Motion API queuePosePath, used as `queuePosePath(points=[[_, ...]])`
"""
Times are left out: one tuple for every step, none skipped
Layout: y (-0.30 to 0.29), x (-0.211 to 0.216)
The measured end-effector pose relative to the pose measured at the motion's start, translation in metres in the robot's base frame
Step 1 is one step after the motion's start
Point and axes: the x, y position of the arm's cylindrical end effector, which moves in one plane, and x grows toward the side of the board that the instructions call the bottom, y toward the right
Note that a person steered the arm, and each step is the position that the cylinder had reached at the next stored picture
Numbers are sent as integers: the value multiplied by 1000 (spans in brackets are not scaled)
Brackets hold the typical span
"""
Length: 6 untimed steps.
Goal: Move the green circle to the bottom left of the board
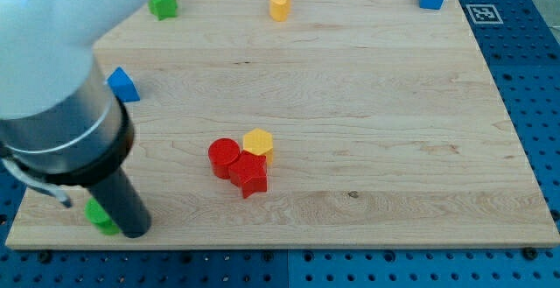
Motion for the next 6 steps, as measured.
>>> queuePosePath(points=[[-8, 0], [-8, -11], [-19, -19], [-25, -20], [-25, -20], [-25, -20]])
